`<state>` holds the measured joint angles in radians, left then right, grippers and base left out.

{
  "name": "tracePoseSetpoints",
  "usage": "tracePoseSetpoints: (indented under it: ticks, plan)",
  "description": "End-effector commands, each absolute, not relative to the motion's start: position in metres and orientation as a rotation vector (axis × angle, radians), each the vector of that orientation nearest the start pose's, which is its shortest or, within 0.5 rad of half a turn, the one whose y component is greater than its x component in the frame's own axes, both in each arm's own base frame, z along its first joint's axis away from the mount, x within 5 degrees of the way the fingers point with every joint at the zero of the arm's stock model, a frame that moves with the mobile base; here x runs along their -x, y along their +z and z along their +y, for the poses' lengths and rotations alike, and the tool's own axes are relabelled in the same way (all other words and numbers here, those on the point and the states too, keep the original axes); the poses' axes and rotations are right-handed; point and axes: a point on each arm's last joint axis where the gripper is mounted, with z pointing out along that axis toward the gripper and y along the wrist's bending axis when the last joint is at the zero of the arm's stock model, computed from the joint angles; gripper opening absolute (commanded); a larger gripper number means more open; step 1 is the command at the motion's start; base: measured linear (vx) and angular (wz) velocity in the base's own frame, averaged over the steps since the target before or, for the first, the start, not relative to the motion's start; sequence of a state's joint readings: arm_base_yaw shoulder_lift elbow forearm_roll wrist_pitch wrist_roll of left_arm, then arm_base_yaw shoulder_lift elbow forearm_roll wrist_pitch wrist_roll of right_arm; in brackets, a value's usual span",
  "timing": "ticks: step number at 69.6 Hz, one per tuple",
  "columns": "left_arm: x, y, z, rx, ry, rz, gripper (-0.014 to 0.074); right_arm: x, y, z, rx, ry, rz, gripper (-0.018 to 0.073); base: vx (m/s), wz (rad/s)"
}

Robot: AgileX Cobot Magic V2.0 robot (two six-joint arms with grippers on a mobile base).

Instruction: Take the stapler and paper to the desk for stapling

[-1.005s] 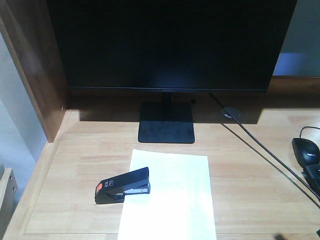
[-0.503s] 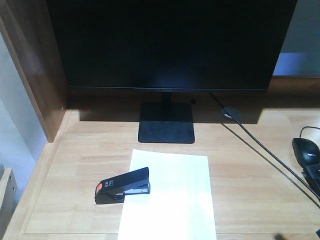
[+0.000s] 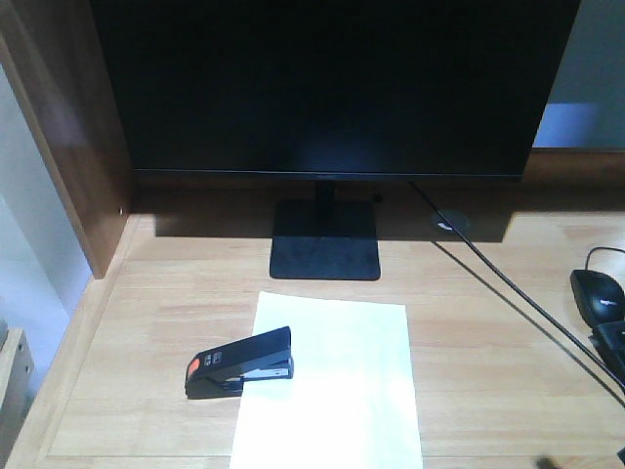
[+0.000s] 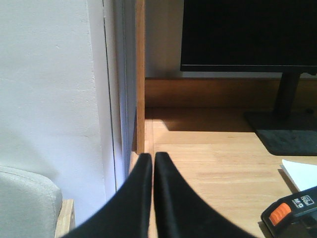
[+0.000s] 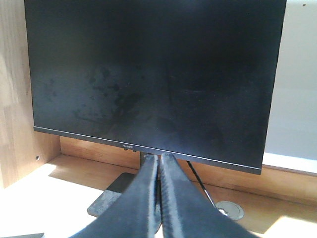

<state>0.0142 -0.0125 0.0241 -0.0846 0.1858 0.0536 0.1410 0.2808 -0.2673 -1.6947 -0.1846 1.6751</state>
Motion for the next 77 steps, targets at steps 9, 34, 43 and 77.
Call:
tracePoseSetpoints:
  ticks: [9, 34, 43, 77]
  plan:
    - [-0.056, 0.193, 0.0, 0.046, -0.033, 1.597, -0.0006, -0.075, 0.293, 0.026, 0.252, 0.222, 1.48, -0.0006, 0.0, 0.0]
    - [-0.056, 0.193, 0.0, 0.046, -0.033, 1.597, -0.0006, -0.075, 0.293, 0.023, 0.249, 0.176, 1.477, -0.0006, 0.0, 0.0]
    - [-0.056, 0.193, 0.0, 0.046, -0.033, 1.597, -0.0006, -0.077, 0.293, 0.019, 0.21, 0.137, 1.474, -0.0006, 0.0, 0.0]
    - [-0.056, 0.193, 0.0, 0.046, -0.033, 1.597, -0.0006, -0.078, 0.281, 0.009, 0.144, 0.046, 1.613, -0.0006, 0.0, 0.0]
